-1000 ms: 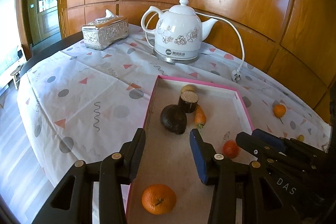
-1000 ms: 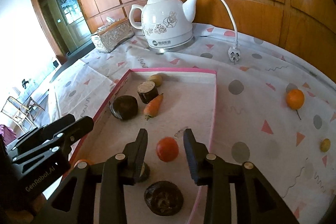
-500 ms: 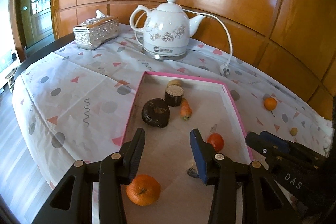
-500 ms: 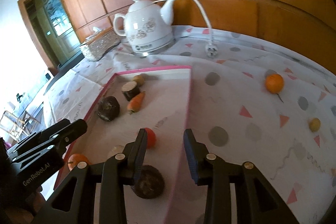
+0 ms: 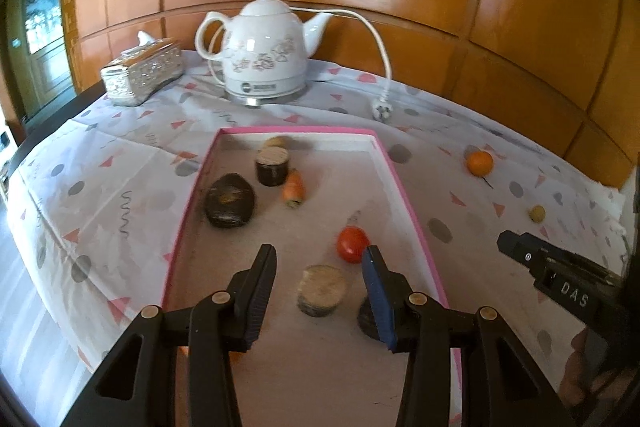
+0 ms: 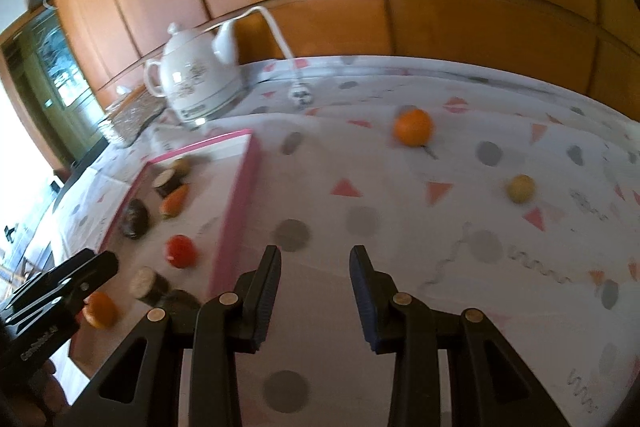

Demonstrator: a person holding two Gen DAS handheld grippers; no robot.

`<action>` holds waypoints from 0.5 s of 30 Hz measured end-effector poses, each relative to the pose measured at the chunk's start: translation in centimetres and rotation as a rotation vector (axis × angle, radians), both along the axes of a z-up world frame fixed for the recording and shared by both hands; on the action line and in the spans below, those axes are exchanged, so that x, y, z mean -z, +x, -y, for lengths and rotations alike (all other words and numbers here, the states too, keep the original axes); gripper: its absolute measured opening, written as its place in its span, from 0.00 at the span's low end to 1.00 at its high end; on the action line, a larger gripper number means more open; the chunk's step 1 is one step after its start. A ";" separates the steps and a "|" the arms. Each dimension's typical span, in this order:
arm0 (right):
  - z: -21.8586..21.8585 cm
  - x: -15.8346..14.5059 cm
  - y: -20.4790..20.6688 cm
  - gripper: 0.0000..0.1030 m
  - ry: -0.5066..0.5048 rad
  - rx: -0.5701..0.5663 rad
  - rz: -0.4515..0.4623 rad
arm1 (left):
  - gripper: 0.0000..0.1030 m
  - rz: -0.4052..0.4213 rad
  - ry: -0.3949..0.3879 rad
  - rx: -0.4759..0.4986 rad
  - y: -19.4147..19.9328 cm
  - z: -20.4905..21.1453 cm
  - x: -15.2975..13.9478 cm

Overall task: Organize fruits
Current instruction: 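Carry the taro into the pink tray with the left gripper while the right carries the tomato there, then grasp the small tan potato with the right gripper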

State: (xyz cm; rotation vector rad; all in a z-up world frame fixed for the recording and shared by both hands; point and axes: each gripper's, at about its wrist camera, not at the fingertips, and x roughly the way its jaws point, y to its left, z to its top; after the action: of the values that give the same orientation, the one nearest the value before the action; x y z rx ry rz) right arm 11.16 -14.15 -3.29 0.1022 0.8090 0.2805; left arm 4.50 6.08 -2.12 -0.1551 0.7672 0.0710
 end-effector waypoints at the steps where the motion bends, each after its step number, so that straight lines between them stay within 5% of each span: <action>1: 0.5 0.1 -0.1 0.35 -0.002 0.011 0.000 | 0.44 0.000 0.006 0.010 0.0 0.5 0.0; 15: 11.3 1.6 -1.2 0.35 -0.011 0.259 -0.027 | 0.44 -0.004 0.050 0.141 -0.1 4.9 0.1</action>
State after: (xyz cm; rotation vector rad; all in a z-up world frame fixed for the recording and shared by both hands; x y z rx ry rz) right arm 9.96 -25.41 -4.88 0.1990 0.8140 0.0298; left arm 4.44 1.16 -2.25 -0.0535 0.7778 -0.0432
